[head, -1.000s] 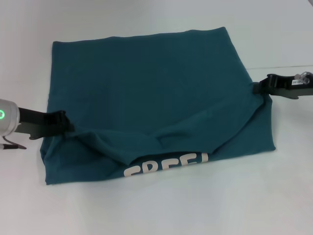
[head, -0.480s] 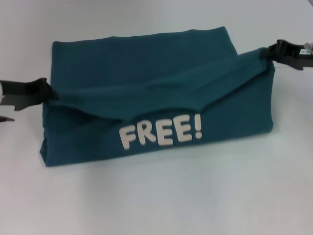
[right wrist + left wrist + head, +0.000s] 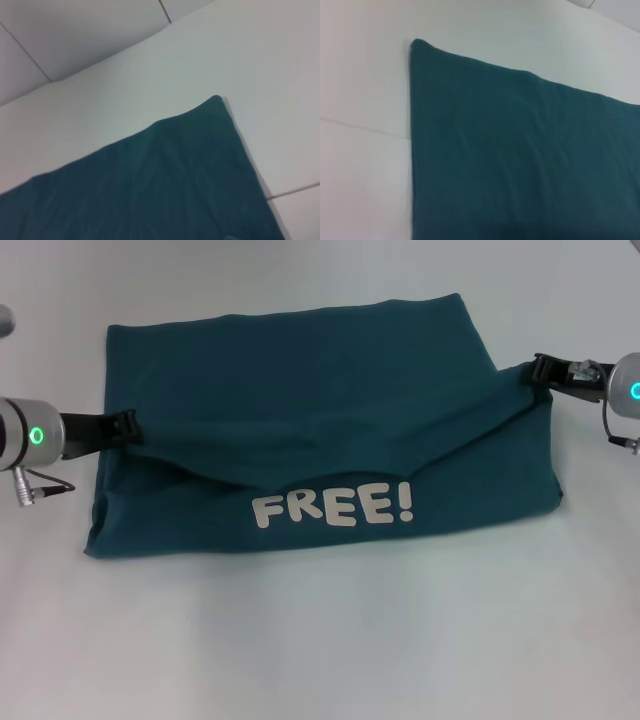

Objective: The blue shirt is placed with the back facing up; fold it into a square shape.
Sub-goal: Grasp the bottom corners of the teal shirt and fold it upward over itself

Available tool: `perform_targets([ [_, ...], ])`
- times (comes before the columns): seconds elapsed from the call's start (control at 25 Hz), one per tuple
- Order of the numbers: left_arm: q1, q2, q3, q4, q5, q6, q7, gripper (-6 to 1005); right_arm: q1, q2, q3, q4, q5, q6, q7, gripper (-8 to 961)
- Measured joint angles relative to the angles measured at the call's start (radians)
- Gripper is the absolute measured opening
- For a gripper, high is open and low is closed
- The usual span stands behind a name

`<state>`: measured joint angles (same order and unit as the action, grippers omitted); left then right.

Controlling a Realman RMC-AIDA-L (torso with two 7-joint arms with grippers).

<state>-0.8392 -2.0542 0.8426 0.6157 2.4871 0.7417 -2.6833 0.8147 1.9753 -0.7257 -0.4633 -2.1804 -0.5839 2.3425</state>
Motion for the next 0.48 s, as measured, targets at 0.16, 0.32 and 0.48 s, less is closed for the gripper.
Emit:
perform_targets([
  [0.16, 0.002, -0.003, 0.007, 0.0, 0.001, -0.027, -0.003, 33, 0.012, 0.001, -0.018, -0.002, 0.0, 0.008, -0.015, 59],
  [0.32, 0.003, -0.005, 0.002, 0.007, 0.0, -0.046, -0.008, 34, 0.03, -0.002, -0.035, 0.0, 0.001, 0.024, -0.02, 65],
  [0.48, -0.006, -0.006, 0.0, 0.008, -0.002, -0.059, -0.009, 34, 0.045, -0.001, -0.035, -0.003, 0.004, 0.037, -0.02, 71],
])
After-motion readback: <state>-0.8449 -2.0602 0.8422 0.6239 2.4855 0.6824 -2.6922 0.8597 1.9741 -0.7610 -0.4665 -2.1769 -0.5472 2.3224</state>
